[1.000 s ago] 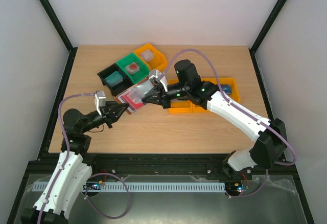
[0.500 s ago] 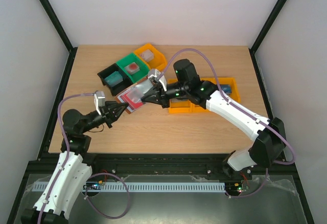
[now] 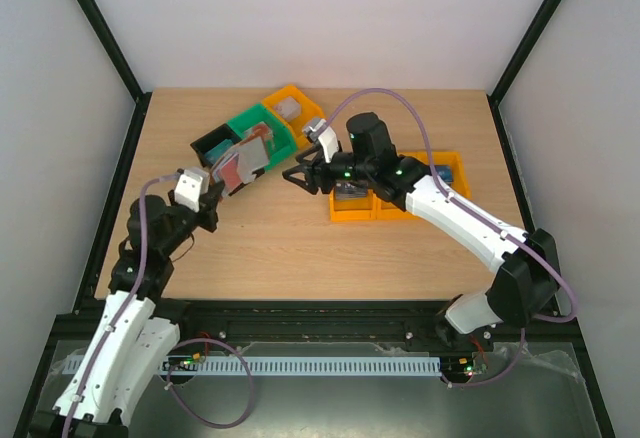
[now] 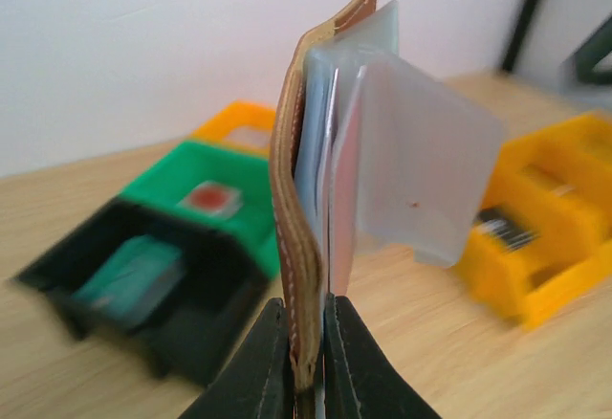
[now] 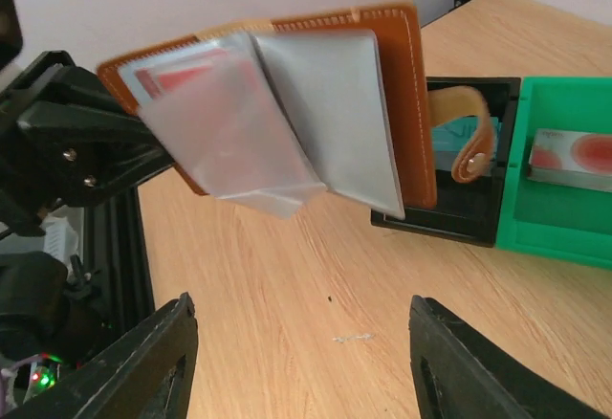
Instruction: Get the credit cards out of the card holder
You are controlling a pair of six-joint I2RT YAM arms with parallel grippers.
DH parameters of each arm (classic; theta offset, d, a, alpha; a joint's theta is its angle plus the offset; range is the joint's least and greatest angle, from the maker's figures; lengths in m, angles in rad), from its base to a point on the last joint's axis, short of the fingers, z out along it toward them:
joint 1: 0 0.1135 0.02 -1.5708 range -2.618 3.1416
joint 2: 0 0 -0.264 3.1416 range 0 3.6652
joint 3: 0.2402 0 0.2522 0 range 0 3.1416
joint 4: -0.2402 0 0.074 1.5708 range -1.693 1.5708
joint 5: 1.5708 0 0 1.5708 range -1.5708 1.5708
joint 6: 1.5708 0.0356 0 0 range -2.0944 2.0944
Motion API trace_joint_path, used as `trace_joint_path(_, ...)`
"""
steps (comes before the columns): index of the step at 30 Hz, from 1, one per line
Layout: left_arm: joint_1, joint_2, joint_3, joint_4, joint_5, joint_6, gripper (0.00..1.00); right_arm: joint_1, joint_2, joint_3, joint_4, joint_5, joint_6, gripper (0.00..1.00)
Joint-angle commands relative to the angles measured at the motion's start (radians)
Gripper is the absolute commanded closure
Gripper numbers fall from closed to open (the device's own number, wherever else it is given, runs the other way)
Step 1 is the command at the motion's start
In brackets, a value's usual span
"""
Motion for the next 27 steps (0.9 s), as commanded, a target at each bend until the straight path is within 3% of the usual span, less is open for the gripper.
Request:
trace_joint_path(1,-0.021,0.048,0.077,-0.196,-0.390,0.333,0.98,0.003,-0.002,-0.012,0.063,0.038,0.032,0.40)
trace_joint_path(8,-0.079,0.122,0.153,-0.232,-0.662,0.581,0.98,0.003,0.004,-0.018,0.106,0.000,0.054,0.39)
trace_joint_path(15,-0.125,0.158,0.158,-0.263,-0.723,0.662,0.98,0.008,0.036,-0.009,0.133,-0.018,0.091,0.38)
trace_joint_path(17,-0.122,0.171,0.217,-0.339,-0.604,0.574,0.98,0.017,0.044,-0.009,0.159,-0.021,0.121,0.38)
trace_joint_path(21,-0.092,0.188,0.336,-0.451,-0.215,0.261,0.98,0.090,0.062,0.036,0.146,0.019,0.125,0.39)
trace_joint_path(27,-0.051,0.170,0.329,-0.436,0.058,0.079,0.98,0.184,0.021,0.028,0.207,0.009,0.114,0.43)
